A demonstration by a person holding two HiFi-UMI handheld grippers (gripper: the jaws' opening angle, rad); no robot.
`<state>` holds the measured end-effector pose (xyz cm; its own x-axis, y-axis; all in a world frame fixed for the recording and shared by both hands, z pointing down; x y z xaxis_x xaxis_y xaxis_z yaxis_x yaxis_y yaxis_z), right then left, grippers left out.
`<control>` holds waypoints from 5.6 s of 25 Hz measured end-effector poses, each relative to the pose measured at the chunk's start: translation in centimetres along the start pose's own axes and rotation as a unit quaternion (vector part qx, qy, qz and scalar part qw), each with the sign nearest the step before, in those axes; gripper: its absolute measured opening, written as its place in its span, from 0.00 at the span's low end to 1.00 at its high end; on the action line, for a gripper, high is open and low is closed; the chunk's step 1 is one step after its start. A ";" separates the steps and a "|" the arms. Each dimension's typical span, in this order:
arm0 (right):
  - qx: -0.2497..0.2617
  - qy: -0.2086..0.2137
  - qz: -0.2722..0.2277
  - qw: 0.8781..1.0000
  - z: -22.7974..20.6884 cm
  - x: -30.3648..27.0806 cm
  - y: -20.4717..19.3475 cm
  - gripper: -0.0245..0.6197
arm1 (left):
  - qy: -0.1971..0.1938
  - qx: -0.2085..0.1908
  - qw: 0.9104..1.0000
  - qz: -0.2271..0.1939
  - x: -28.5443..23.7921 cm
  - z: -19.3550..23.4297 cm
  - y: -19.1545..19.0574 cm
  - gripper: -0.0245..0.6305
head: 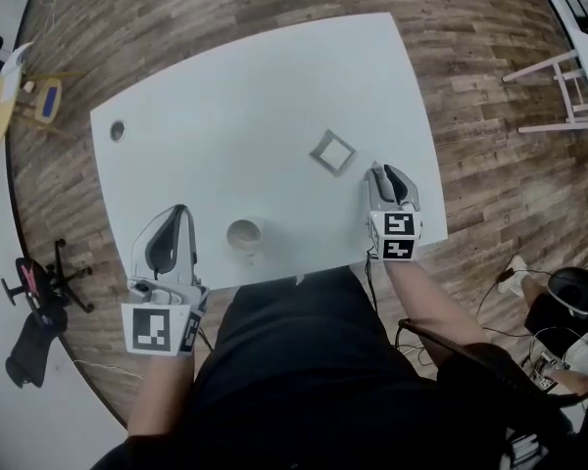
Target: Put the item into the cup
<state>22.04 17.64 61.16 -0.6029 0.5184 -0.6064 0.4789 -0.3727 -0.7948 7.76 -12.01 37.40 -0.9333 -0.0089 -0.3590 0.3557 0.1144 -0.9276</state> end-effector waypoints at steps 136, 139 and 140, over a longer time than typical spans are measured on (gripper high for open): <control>0.022 -0.020 -0.173 0.984 3.6 10.8 13.6 0.07 | 0.022 0.010 0.990 -0.138 7.1 4.5 2.2 0.04; 0.035 -0.008 -0.175 0.984 4.5 10.6 13.9 0.07 | 0.033 0.012 0.990 -0.134 7.9 4.8 1.7 0.04; 0.040 -0.004 -0.175 0.984 4.8 10.6 14.1 0.07 | 0.036 0.013 0.990 -0.133 8.1 4.8 1.5 0.04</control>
<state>19.29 14.22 43.43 -0.7271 0.6200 -0.2949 0.1892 -0.2319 -0.9542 0.95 -16.71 32.60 -0.9949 0.0358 -0.0938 0.0968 0.0924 -0.9910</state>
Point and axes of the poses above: the fingertips, and each gripper's own axes: x backward along the fingers, z to its left, y out of its top, the point moved 2 cm from there along x, backward along the fingers, and after that the axes turned 4 degrees about y, right-handed, at the moved point
